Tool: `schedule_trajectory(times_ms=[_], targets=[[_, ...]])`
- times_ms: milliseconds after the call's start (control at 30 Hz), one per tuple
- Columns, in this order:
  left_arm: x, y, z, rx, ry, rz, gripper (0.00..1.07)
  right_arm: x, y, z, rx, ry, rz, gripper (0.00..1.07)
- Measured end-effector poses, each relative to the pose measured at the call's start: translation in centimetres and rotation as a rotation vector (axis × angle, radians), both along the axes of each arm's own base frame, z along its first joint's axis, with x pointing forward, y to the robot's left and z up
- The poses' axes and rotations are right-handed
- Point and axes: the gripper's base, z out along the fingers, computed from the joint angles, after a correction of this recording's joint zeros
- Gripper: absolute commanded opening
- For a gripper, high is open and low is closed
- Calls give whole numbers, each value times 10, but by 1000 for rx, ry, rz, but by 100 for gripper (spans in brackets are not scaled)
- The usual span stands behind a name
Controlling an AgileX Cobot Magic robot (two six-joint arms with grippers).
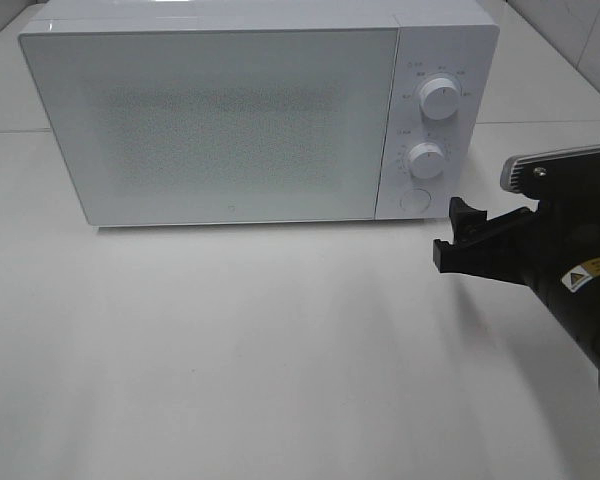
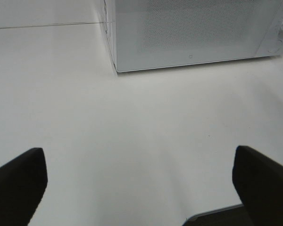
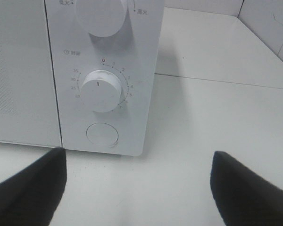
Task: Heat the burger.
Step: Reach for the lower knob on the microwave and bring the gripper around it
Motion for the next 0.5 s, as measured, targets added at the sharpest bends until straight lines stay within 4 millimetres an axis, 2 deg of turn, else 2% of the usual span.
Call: schedule_trajectory(times_ms=[500], targets=[[0,0,0,0,0,0,100,44,30,-6,36,-42,-18,74]])
